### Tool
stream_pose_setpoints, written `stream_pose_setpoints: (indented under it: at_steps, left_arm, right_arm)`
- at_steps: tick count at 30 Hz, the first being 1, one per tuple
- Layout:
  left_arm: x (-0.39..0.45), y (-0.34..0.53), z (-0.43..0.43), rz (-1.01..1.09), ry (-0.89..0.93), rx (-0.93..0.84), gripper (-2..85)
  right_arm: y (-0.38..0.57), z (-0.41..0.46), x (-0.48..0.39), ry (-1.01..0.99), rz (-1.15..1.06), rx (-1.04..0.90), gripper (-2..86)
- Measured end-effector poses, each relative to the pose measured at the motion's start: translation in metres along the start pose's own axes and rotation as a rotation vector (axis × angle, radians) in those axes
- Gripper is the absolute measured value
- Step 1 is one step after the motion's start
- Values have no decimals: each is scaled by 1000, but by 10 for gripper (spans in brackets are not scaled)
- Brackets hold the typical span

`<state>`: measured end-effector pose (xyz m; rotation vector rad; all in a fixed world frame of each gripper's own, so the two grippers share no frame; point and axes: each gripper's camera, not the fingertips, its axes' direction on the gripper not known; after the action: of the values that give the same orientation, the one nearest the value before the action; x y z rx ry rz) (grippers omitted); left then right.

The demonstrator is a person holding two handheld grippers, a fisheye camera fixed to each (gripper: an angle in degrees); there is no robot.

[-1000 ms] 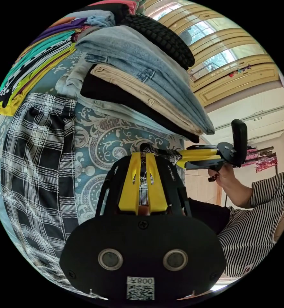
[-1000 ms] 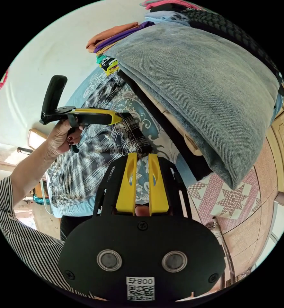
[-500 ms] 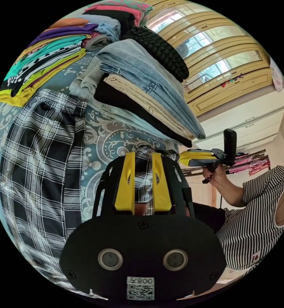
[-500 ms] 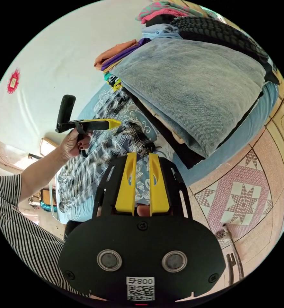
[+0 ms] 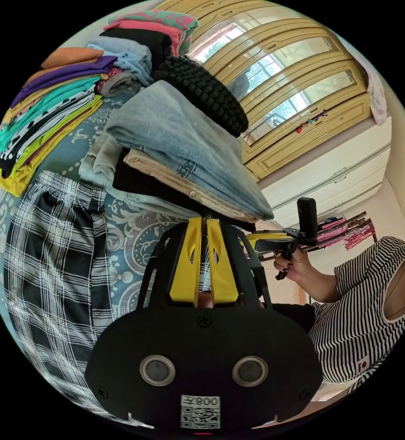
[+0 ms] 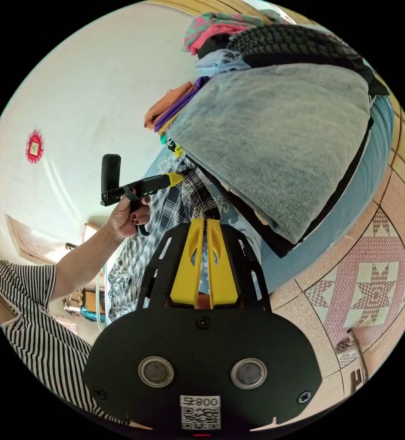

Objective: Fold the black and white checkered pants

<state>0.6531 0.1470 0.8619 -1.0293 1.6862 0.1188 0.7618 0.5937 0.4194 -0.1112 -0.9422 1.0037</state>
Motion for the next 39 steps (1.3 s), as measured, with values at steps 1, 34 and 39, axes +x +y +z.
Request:
stream_pose_setpoints:
  at_steps: [1, 34, 39]
  left_arm:
    - [0, 1, -1, 10, -9, 3, 23]
    - [36, 185, -34, -202, -158, -98, 6]
    - [56, 227, -81, -237, -145, 37, 2]
  right_arm:
    - [0, -2, -1, 11, -12, 20, 12]
    - [-16, 123, 15, 141, -157, -218, 1]
    - [-24, 162, 18, 205, -127, -268, 0]
